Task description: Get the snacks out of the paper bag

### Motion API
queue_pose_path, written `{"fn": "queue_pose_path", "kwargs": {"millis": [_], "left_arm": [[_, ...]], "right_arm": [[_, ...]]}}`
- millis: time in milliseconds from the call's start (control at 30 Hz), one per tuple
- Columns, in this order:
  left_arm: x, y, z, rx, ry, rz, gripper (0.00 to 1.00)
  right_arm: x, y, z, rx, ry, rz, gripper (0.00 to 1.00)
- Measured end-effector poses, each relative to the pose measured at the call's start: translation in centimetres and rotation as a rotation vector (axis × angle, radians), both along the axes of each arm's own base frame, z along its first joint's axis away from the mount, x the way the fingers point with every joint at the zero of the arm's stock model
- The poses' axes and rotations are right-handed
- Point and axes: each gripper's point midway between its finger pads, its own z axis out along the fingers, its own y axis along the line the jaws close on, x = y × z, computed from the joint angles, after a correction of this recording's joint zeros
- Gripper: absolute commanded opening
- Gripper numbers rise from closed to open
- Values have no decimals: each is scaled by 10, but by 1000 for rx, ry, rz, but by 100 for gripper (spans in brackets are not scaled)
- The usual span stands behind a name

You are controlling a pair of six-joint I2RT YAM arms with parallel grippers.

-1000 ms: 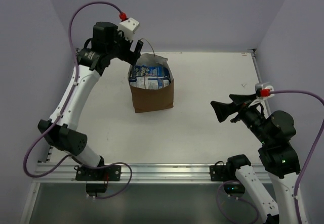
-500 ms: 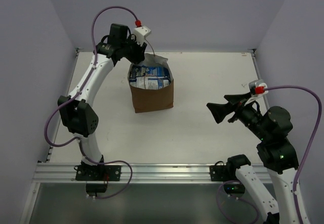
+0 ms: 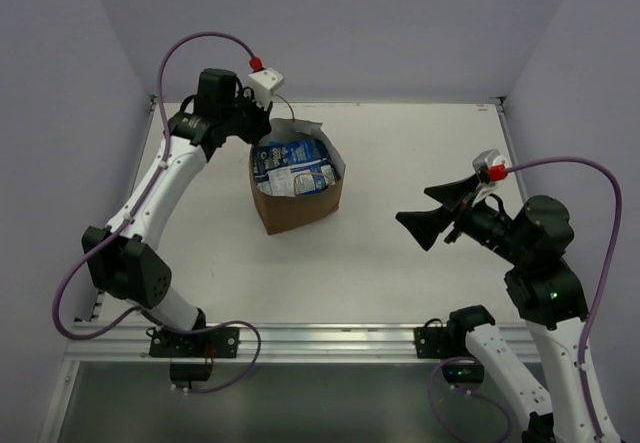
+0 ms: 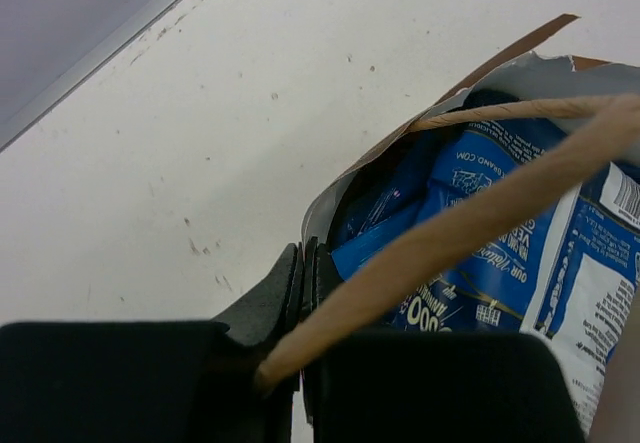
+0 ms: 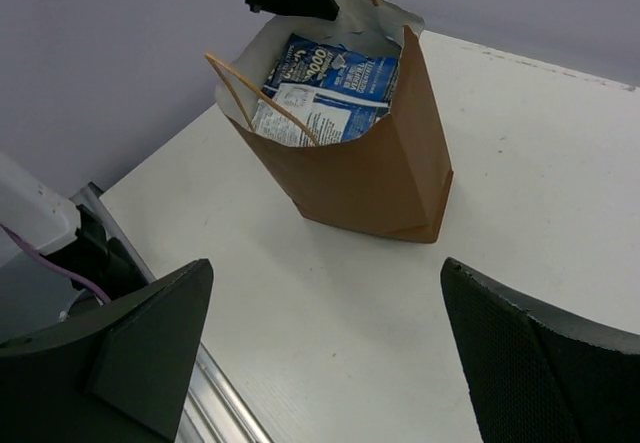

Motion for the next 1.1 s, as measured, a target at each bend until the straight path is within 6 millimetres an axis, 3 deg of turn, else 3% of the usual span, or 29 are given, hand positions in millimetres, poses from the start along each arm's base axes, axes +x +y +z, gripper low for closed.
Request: {"fn": "queue_pose_path", "kwargs": {"millis": [233, 400, 667, 800, 967, 1100], "left_arm": [[-51, 22, 16, -22, -26, 70, 0], [-64, 32, 17, -3, -49, 130, 0], [-72, 46, 17, 19, -78, 245, 0], [-79, 48, 18, 19, -87, 282, 0], [-91, 45, 21, 2, -96, 289, 0], [-98, 43, 22, -16, -98, 295, 0]], "right_arm": [[2, 19, 33, 2, -45, 87, 99], [17, 66, 45, -47, -34, 168, 99], [57, 166, 5, -219, 45, 232, 99], [78, 208, 1, -249, 72, 212, 99], [93, 235, -12, -254, 131, 155, 99], [104, 245, -42, -283, 210, 109, 99]]}}
